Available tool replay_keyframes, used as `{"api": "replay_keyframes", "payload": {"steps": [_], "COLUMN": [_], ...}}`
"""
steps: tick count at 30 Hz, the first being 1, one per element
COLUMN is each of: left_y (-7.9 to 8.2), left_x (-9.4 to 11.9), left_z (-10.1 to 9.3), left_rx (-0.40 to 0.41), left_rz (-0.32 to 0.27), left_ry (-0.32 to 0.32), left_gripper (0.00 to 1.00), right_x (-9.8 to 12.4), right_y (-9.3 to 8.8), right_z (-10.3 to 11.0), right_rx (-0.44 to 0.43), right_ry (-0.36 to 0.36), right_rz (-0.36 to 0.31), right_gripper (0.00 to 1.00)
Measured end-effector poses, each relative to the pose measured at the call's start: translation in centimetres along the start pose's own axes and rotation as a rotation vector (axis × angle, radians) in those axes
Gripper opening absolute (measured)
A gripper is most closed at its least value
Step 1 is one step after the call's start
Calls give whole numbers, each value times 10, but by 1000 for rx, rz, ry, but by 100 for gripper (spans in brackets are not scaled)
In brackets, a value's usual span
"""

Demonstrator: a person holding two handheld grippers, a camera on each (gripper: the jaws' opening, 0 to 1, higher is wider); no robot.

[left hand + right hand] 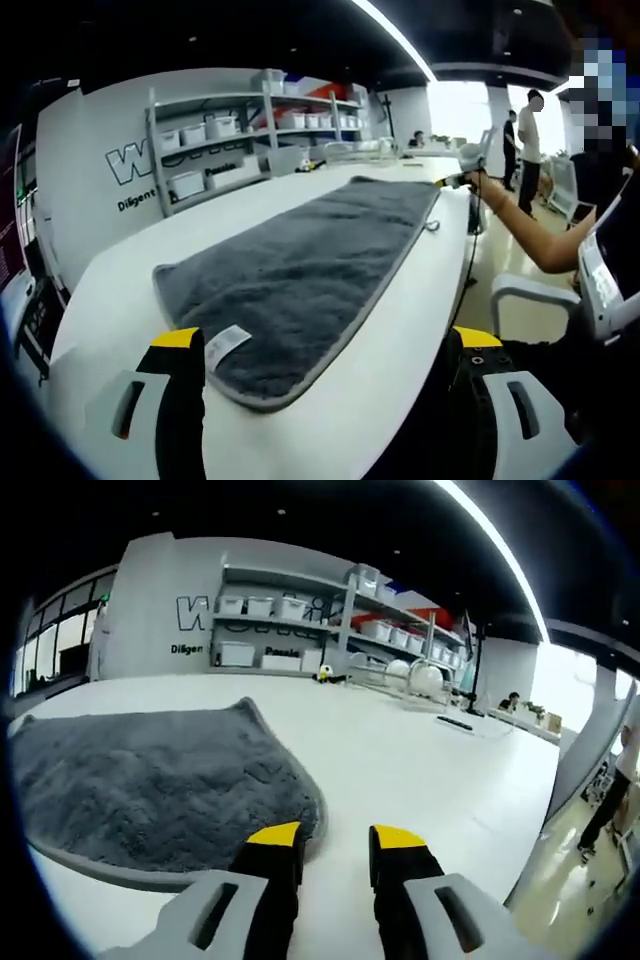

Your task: Open the folded towel by lifting each exposed corner and separating the folded layers until the towel lies flat within the target outline without major curled edges

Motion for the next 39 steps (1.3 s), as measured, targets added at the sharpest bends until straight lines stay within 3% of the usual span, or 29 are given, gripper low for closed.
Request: {"api": "replay_keyframes", "payload": {"steps": [7,13,15,17,19,24,26,28,30,34,37,39], "left_y": [4,4,3,2,2,4,4,5,4,5,5,4], "left_x": [1,1,1,1,2,4,4,4,4,8,11,16], "left_z": [2,2,3,3,3,4,5,5,4,6,7,9], "left_rx": [-5,-1,0,1,1,10,15,18,19,22,29,30], "left_rz": [-4,-3,7,19,18,-9,-15,-15,-9,-17,-26,-23], "left_ry": [1,11,12,13,17,32,40,42,39,57,69,72], "left_gripper": [99,99,99,99,99,99,99,99,99,99,99,99], "right_x": [-8,-33,-45,-58,-71,-104,-120,-134,-148,-162,-176,-186], "right_y": [48,94,109,119,123,132,137,141,142,141,133,130], "right_z": [9,43,60,75,92,121,134,145,152,166,175,174], "right_rx": [89,167,192,200,219,255,270,370,397,320,343,271], "right_ry": [62,113,130,174,234,261,277,303,282,323,292,255], "right_rz": [-58,-171,-218,-220,-181,-145,-153,-151,-116,-91,-79,-74], "right_gripper": [45,38,30,26,27,26,17,8,9,8,8,8]}}
Point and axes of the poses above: the point that each gripper's makers call its tool centre point, and the gripper's own axes: x roughly backward along the fingers, z roughly to its left, y roughly out of its top, the point moved 9 cm from there along x, roughly backward along the fingers, and after that the axes turned 9 degrees about -y, right-handed, at the moved point
